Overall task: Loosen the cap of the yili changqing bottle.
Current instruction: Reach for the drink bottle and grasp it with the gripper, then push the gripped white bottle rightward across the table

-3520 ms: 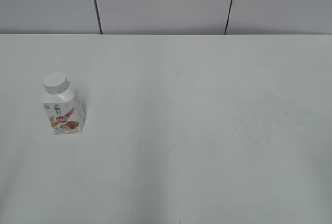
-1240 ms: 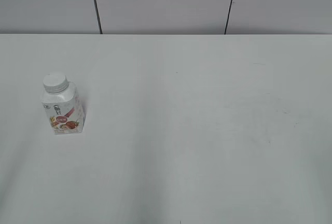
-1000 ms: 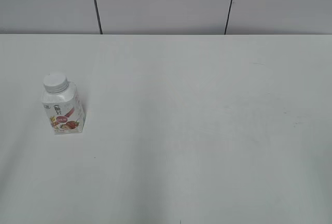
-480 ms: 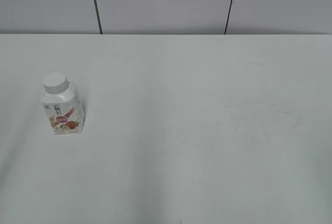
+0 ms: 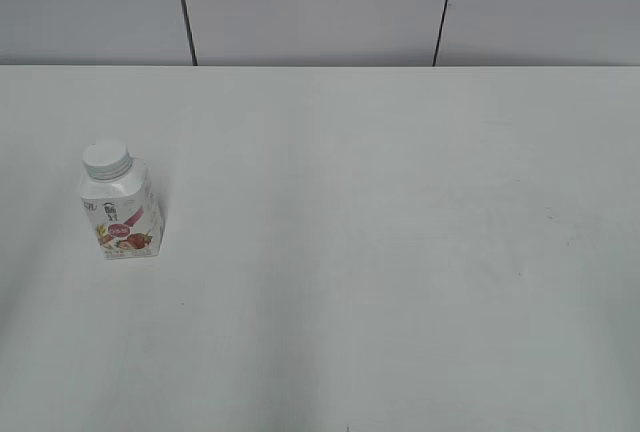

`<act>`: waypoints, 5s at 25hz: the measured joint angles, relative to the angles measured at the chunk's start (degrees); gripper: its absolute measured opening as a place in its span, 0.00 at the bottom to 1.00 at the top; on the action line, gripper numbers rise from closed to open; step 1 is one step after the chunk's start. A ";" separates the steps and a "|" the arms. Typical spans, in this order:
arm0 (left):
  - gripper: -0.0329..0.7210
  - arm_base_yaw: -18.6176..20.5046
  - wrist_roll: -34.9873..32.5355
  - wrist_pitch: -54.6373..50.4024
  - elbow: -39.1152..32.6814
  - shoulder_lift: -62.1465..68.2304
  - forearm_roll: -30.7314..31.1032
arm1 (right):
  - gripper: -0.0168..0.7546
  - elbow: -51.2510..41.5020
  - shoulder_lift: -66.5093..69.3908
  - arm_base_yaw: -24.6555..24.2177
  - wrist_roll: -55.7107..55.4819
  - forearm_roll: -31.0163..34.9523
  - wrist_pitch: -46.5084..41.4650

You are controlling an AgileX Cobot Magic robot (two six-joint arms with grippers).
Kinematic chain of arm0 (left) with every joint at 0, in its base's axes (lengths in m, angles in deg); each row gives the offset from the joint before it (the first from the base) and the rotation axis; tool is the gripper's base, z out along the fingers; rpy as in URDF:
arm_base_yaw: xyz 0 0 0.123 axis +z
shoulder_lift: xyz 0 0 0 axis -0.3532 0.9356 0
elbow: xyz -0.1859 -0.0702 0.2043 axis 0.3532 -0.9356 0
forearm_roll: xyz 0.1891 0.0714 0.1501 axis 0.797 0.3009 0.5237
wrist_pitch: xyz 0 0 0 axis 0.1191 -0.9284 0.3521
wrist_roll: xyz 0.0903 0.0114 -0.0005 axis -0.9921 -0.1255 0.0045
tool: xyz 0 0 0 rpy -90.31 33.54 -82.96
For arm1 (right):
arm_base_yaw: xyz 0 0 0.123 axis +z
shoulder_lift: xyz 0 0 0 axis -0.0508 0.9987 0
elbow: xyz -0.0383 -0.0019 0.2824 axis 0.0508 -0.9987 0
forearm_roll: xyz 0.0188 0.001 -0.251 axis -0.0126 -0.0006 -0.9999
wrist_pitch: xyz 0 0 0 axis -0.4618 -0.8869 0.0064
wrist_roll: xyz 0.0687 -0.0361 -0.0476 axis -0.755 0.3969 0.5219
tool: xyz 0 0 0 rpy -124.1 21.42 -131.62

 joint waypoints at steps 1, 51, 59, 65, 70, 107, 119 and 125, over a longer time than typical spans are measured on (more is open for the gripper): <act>0.74 0.00 0.00 1.91 -1.38 0.30 0.01 | 0.79 0.00 0.00 0.00 0.00 0.30 0.00; 0.86 -0.06 11.21 68.26 -6.89 85.06 34.64 | 0.79 0.00 0.00 0.00 0.00 0.00 0.00; 0.86 -0.06 8.95 68.33 -1.69 91.67 37.47 | 0.79 0.00 0.00 0.00 0.00 0.30 0.00; 0.86 -0.06 8.83 68.42 1.97 93.34 38.49 | 0.79 0.00 0.00 0.00 0.00 0.30 0.00; 0.85 -0.06 8.78 68.49 5.13 95.63 40.56 | 0.79 0.00 0.00 0.00 0.00 0.30 0.00; 0.69 -0.06 8.78 67.89 7.70 96.51 57.74 | 0.79 0.00 0.00 0.00 0.00 0.30 0.00; 0.69 -6.53 16.16 66.58 20.17 96.73 66.96 | 0.79 0.00 0.24 0.00 0.00 0.30 0.02; 0.69 -14.03 21.03 66.56 25.98 96.75 67.94 | 0.79 1.12 8.08 0.00 0.00 0.30 0.24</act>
